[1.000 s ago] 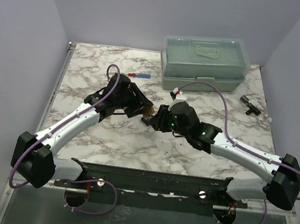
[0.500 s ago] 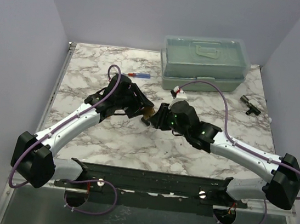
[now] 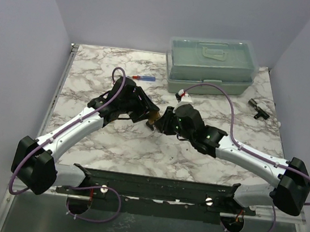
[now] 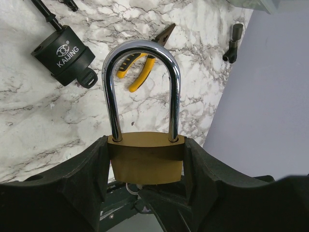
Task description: Unlock with the key
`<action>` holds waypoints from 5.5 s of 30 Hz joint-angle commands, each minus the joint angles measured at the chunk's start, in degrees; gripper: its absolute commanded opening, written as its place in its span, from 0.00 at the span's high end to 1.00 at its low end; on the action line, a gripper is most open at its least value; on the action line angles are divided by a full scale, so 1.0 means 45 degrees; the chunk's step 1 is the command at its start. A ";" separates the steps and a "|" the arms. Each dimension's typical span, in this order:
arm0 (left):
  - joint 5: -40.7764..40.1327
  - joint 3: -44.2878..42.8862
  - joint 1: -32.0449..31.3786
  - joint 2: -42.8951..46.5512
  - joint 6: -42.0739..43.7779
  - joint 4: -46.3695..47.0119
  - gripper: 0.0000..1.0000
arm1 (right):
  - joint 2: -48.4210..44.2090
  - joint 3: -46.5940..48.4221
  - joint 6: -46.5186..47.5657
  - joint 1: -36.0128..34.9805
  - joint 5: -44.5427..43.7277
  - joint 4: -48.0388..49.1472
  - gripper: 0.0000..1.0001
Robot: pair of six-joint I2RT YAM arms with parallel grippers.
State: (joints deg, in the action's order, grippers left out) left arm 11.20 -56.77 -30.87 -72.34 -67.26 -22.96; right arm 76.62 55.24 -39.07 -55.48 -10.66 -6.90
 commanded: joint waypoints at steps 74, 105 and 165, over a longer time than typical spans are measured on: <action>0.1666 0.0930 -0.0464 0.1826 -0.0362 0.4424 1.00 | -0.0146 -0.1241 -0.2064 0.1197 0.0017 0.3329 1.00; 0.2397 0.1269 -0.0532 0.2644 -0.0632 0.6248 1.00 | -0.0625 -0.2461 -0.2940 0.2208 0.2043 0.6302 1.00; -0.1488 0.1910 -0.0640 0.3137 -0.1193 0.4439 1.00 | -0.1211 -0.0811 0.1307 0.3002 0.5312 0.2438 0.70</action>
State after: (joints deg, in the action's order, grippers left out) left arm 6.33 -47.09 -32.99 -59.68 -70.06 -2.20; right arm 71.57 49.25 -40.05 -42.22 15.68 12.01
